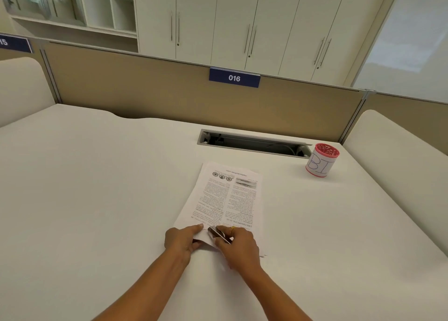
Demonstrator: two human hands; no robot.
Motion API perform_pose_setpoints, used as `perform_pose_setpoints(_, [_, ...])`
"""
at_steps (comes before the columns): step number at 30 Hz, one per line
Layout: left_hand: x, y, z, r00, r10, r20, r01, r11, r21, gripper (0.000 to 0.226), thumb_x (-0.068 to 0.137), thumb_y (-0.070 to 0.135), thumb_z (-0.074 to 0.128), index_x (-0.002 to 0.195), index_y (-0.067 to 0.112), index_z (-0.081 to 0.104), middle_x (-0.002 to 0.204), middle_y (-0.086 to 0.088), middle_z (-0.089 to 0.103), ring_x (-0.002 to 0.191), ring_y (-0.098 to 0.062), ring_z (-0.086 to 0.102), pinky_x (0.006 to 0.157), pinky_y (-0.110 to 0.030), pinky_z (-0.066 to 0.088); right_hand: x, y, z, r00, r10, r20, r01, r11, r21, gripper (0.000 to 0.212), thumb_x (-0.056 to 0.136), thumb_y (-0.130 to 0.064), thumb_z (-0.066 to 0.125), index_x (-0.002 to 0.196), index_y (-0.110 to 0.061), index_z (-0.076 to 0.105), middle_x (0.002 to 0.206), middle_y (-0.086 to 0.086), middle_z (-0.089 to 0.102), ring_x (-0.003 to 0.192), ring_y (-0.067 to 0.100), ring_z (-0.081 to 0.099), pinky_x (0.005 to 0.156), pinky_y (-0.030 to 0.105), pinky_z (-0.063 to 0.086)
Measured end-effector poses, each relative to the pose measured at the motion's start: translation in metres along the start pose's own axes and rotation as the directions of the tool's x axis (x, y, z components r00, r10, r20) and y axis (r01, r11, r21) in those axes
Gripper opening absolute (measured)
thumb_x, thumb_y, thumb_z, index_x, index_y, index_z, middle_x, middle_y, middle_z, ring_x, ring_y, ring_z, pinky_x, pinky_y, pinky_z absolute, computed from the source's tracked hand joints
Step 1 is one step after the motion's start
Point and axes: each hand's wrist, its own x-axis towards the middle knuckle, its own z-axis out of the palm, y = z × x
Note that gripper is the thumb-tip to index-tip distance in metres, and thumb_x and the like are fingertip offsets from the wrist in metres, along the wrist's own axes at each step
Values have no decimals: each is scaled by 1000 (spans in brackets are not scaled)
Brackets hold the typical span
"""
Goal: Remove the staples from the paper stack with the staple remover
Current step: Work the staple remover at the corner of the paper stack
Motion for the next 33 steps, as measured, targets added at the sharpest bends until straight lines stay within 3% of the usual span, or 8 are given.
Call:
perform_pose_setpoints(2, [-1,0,0,1000,4,-6,-4,1000,9,40,72,-12,69,109,-12,56,107,-24,62,82,-35,61,37,-29,54,1,0,-4,999,37,24,-38,998,50,27,82,-37,61,108,-35,67,97,-11,71,68,14,62,65,20,49])
perform_pose_setpoints(4, [-3,-1,0,1000,7,-10,-7,1000,18,39,72,-11,70,108,-12,56,106,-24,63,79,-34,61,36,-29,53,2,-1,-6,998,52,40,-54,997,60,30,81,-36,62,110,-33,67,96,-13,71,69,13,64,55,13,41])
perform_pose_setpoints(10, [-4,-2,-1,1000,19,1,-19,999,47,38,70,-10,71,106,-14,59,107,-26,65,82,-37,64,51,-35,58,0,-8,-1,998,29,48,-31,999,43,33,82,-33,61,114,-32,64,112,-9,69,83,20,66,81,29,53])
perform_pose_setpoints(13, [-3,-3,-3,1000,25,-1,-25,998,61,35,69,-9,71,102,-13,60,105,-26,66,86,-39,65,58,-38,58,0,-9,1,1000,-1,31,0,1000,9,31,83,-30,59,113,-31,65,110,-7,70,97,16,64,82,26,49])
perform_pose_setpoints(18, [-3,-2,-3,1000,11,9,-11,998,64,39,69,-12,69,106,-16,58,108,-29,64,93,-42,64,75,-51,56,-2,-8,7,996,-76,-37,74,995,-61,30,88,-35,54,114,-25,64,102,-2,66,96,16,60,78,25,44])
perform_pose_setpoints(24, [-6,1,-4,1000,-2,31,0,998,60,29,71,-14,63,100,-15,61,99,-26,67,75,-40,65,42,-42,56,-6,-5,13,969,-225,-101,205,962,-181,29,91,-28,49,118,-31,59,97,-4,60,95,13,55,75,21,39])
perform_pose_setpoints(29, [-10,3,-3,999,-8,35,6,999,49,34,66,-12,70,99,-12,63,99,-25,68,77,-40,65,47,-43,58,-7,-3,16,939,-309,-149,276,939,-207,30,91,-28,51,120,-31,58,95,-4,60,92,13,55,74,21,39])
perform_pose_setpoints(33, [-11,4,-2,1000,-22,16,21,998,65,43,63,-9,75,104,-12,61,104,-26,66,88,-43,65,66,-47,59,-7,-1,17,913,-364,-184,327,923,-204,32,90,-25,53,121,-31,59,92,-3,61,90,14,55,72,23,41])
